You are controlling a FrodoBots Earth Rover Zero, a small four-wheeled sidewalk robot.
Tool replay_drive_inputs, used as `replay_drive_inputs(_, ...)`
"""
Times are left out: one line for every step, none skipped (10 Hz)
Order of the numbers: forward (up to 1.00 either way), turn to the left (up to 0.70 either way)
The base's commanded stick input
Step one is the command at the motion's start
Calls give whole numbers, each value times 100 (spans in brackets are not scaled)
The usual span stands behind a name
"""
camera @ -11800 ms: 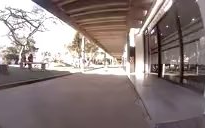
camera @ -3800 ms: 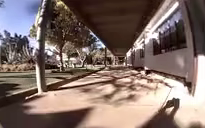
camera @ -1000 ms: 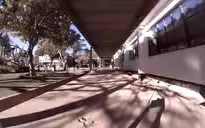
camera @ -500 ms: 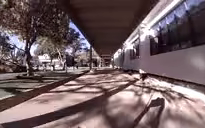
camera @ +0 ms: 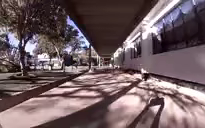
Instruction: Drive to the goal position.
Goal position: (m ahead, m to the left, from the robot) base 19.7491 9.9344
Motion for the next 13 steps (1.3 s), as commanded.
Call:
replay_drive_inputs(70,0)
replay_drive_inputs(70,0)
replay_drive_inputs(70,0)
replay_drive_inputs(70,0)
replay_drive_inputs(70,0)
replay_drive_inputs(70,0)
replay_drive_inputs(70,0)
replay_drive_inputs(70,0)
replay_drive_inputs(70,0)
replay_drive_inputs(70,0)
replay_drive_inputs(70,0)
replay_drive_inputs(70,0)
replay_drive_inputs(70,0)
